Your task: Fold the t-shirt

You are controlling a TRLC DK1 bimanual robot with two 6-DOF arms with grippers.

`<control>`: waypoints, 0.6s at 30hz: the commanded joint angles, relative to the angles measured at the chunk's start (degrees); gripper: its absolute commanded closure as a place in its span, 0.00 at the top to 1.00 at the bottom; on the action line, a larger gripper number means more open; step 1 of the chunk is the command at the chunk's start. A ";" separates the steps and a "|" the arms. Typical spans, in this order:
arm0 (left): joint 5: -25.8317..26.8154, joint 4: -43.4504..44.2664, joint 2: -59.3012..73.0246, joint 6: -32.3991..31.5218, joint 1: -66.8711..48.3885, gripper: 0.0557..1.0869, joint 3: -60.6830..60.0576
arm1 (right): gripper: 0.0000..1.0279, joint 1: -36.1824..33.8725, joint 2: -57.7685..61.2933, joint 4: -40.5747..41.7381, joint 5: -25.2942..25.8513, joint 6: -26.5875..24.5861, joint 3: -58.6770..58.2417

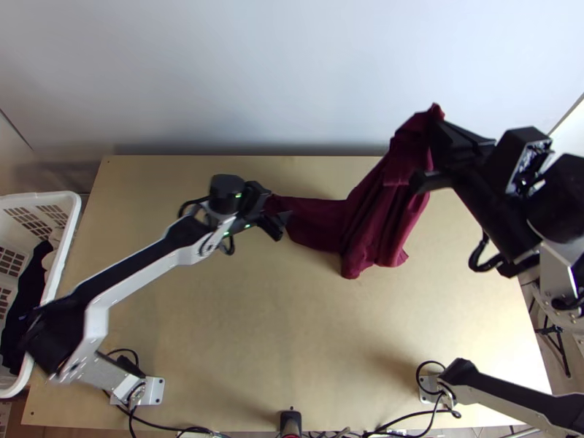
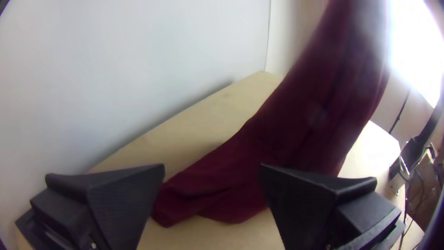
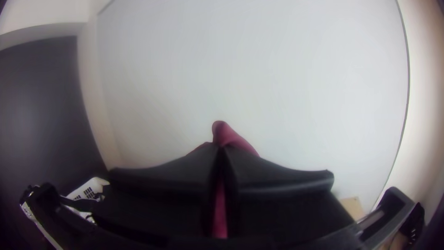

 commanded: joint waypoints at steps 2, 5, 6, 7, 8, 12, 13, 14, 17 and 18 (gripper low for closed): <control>0.18 1.87 14.87 2.31 -0.06 0.95 10.55 | 0.03 -0.49 -4.46 -1.70 -0.42 0.31 -4.67; 1.68 -1.12 20.14 2.49 0.56 0.95 16.35 | 0.03 -1.02 -4.72 -1.79 -0.42 0.31 -4.93; 2.29 -2.17 21.46 2.49 0.65 0.95 17.67 | 0.03 -1.11 -4.81 -1.79 -0.42 0.31 -5.02; 3.26 -3.23 22.42 2.49 0.56 0.95 18.63 | 0.03 -1.11 -4.72 -1.88 -0.42 0.22 -5.11; 3.87 -4.20 23.39 2.58 0.38 0.95 19.34 | 0.03 -1.11 -4.72 -1.88 -0.42 0.04 -5.29; 6.60 -7.80 25.41 2.75 -0.41 0.95 20.92 | 0.03 -1.02 -4.63 -1.88 -0.51 -0.31 -5.46; 7.13 -8.33 26.47 2.84 -0.50 0.95 21.53 | 0.03 -1.02 -4.55 -1.79 -0.51 -0.31 -5.46; 7.65 -9.20 27.87 3.02 -0.50 0.95 22.41 | 0.03 -0.93 -4.46 -1.79 -0.60 -0.40 -5.46; 7.74 -14.48 32.27 4.42 -0.76 0.95 26.81 | 0.03 -0.75 -4.28 -1.61 -0.60 -0.84 -5.29; 7.74 -15.36 33.41 4.42 -0.94 0.95 27.69 | 0.03 -0.75 -4.28 -1.53 -0.60 -1.01 -5.11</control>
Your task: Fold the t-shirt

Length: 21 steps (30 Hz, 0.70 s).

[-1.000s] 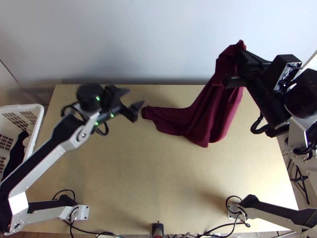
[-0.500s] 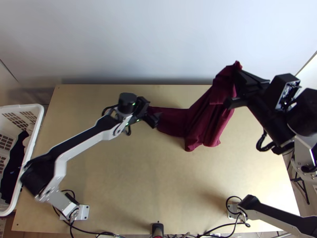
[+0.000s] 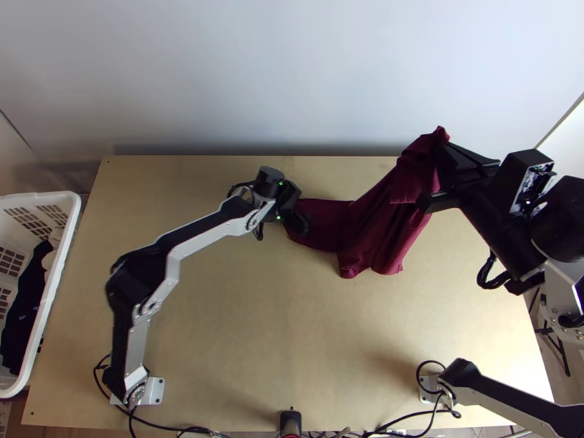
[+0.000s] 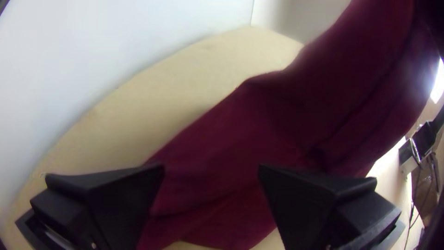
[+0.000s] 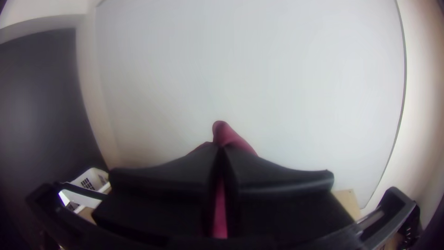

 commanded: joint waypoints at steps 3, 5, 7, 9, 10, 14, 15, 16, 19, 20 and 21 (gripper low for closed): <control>1.58 -7.14 9.93 1.21 -0.76 0.95 8.39 | 0.03 0.12 0.11 0.35 -0.14 -0.97 0.49; 1.58 -7.76 11.42 1.03 -0.59 0.95 9.80 | 0.03 0.12 0.02 0.27 -0.14 -1.14 0.75; 1.58 -10.22 13.18 0.68 0.12 0.95 12.35 | 0.03 0.12 -0.15 0.27 -0.14 -1.32 1.02; 1.49 -12.33 14.58 -0.64 0.91 0.85 14.63 | 0.03 0.03 -0.24 0.27 -0.14 -1.41 1.02; 1.40 -12.94 14.67 -1.08 1.26 0.70 15.16 | 0.03 0.03 -0.24 0.27 -0.14 -1.50 1.02; 1.49 -15.67 11.33 -1.08 1.52 0.06 14.90 | 0.03 -0.23 -0.24 0.44 -0.05 -1.94 0.93; 1.58 -16.46 9.66 -1.25 1.70 0.06 14.37 | 0.03 -0.32 -0.24 0.53 -0.14 -2.02 0.84; 1.58 -16.72 7.55 -1.69 1.70 0.06 13.40 | 0.03 -0.41 -0.33 0.62 -0.05 -2.11 0.58; 1.58 -16.37 -0.71 -2.39 1.70 0.06 8.75 | 0.03 -0.67 -0.68 1.06 -0.05 -2.11 0.05; 1.58 -15.93 -3.87 -2.57 1.70 0.06 6.72 | 0.03 -0.67 -0.86 1.06 -0.14 -2.11 -0.21; 1.49 -15.67 -6.95 -3.01 1.79 0.06 4.88 | 0.03 -0.67 -0.94 1.14 -0.14 -2.11 -0.39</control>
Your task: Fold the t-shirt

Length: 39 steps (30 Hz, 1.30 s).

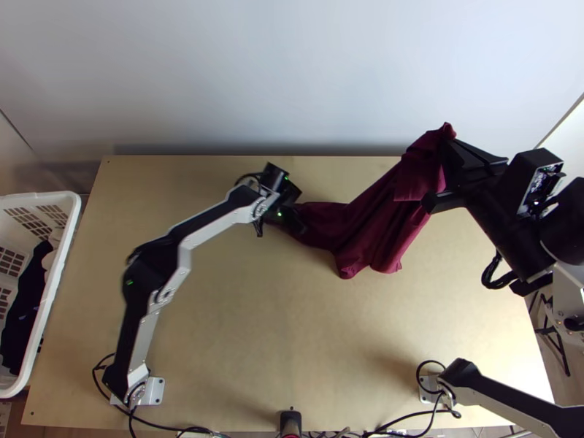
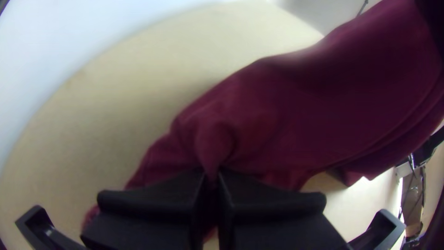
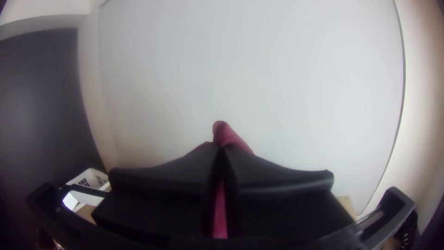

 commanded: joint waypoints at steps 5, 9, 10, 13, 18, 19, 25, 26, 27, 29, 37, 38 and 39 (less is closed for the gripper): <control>-2.11 0.25 -26.32 -4.09 1.29 0.06 -13.12 | 0.03 -0.32 -0.48 2.03 0.12 -0.39 -1.27; -2.55 0.51 -36.25 -5.94 3.57 0.06 -16.46 | 0.03 -0.32 0.39 3.61 0.12 -0.74 0.32; -2.90 0.42 -38.54 -6.38 4.10 0.06 -16.73 | 0.03 -0.32 0.83 3.87 0.12 -1.00 1.11; -5.80 0.07 -45.13 -6.64 5.42 0.05 -16.29 | 0.03 -0.76 2.77 4.58 0.12 -1.35 5.50; -10.90 0.86 -54.88 -7.87 9.37 0.04 -12.51 | 0.03 -5.51 7.51 5.02 0.21 -1.26 17.63; -12.48 1.48 -56.55 -7.96 10.25 0.04 -12.16 | 0.03 -7.18 8.39 5.10 0.12 -0.82 19.56; -13.18 3.76 -62.35 -10.51 22.91 0.04 -12.42 | 0.03 -18.69 10.50 7.74 0.12 -2.32 22.11; -13.18 4.03 -62.97 -10.60 24.76 0.04 -12.86 | 0.03 -19.66 10.59 8.27 0.12 -3.02 21.58; -13.18 4.03 -63.50 -10.42 26.16 0.04 -13.39 | 0.03 -20.71 10.68 8.53 0.12 -3.55 21.15; -13.18 3.94 -64.73 -9.81 28.45 0.04 -14.62 | 0.03 -22.91 11.03 8.53 0.04 -3.73 20.53; -13.18 4.38 -67.45 -9.37 22.56 0.04 -18.05 | 0.03 -20.36 10.15 10.38 -0.67 -3.90 17.28; -13.18 4.55 -67.45 -9.72 21.94 0.04 -17.96 | 0.03 -19.74 10.24 10.73 -0.67 -4.16 17.54; -13.18 4.64 -67.45 -10.07 20.98 0.04 -17.96 | 0.03 -19.22 10.33 10.90 -0.67 -4.25 17.81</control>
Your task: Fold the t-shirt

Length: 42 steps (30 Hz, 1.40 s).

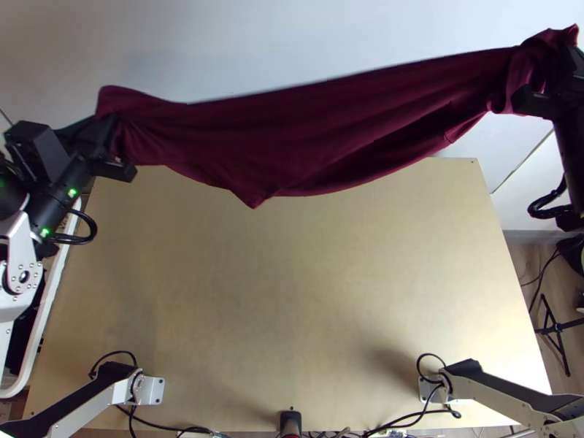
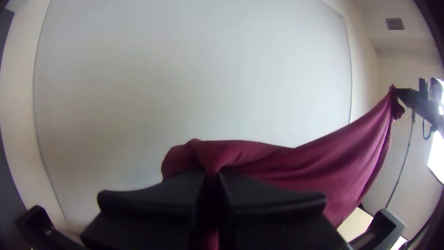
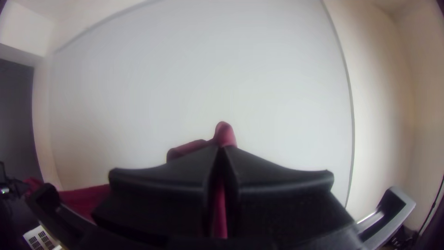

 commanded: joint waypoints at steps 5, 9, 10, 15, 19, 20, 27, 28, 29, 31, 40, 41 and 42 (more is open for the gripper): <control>-0.22 0.07 -2.69 -1.97 -7.75 0.04 -2.16 | 0.03 2.49 0.07 1.79 -0.21 -0.82 0.39; -0.13 -0.28 -4.28 -1.97 -11.62 0.04 -6.29 | 0.03 2.93 -0.10 1.79 -0.21 -0.91 0.56; -0.13 -0.19 -4.80 -2.14 -12.58 0.04 -7.70 | 0.03 2.93 -0.10 1.79 -0.21 -0.82 0.56; -0.22 0.16 -6.83 2.34 -18.91 0.04 -18.42 | 0.03 3.28 -0.28 1.61 -0.21 -0.82 0.30; 0.66 4.82 -6.39 4.10 -20.05 0.04 -29.58 | 0.03 4.34 -0.45 1.35 -0.12 -0.82 0.04; 1.27 5.43 -6.39 4.18 -21.81 0.04 -32.31 | 0.03 4.60 -0.45 1.35 -0.12 -0.82 0.04; 1.45 14.84 -9.64 4.98 -36.75 0.04 -37.93 | 0.03 4.87 -0.37 1.17 -0.12 -1.26 -0.40; 1.45 14.75 -9.73 4.98 -38.42 0.04 -37.32 | 0.03 4.87 -0.37 1.17 -0.03 -1.26 -0.49; 1.45 14.66 -9.90 4.98 -40.18 0.04 -36.70 | 0.03 4.78 -0.45 1.00 0.06 -1.26 -0.49; 1.45 14.57 -11.04 5.06 -43.52 0.04 -35.73 | 0.03 4.78 -0.54 0.47 0.06 -1.26 -0.49; 1.80 19.23 0.47 -13.48 -18.74 0.04 -22.99 | 0.03 5.39 0.07 1.35 0.41 -0.82 -2.78; 2.07 17.82 3.81 -15.06 -15.22 0.04 -22.29 | 0.03 6.01 0.43 1.61 0.67 -0.82 -2.78; 2.07 16.51 7.24 -16.12 -11.53 0.04 -22.20 | 0.03 6.54 0.78 1.88 1.20 -0.91 -2.78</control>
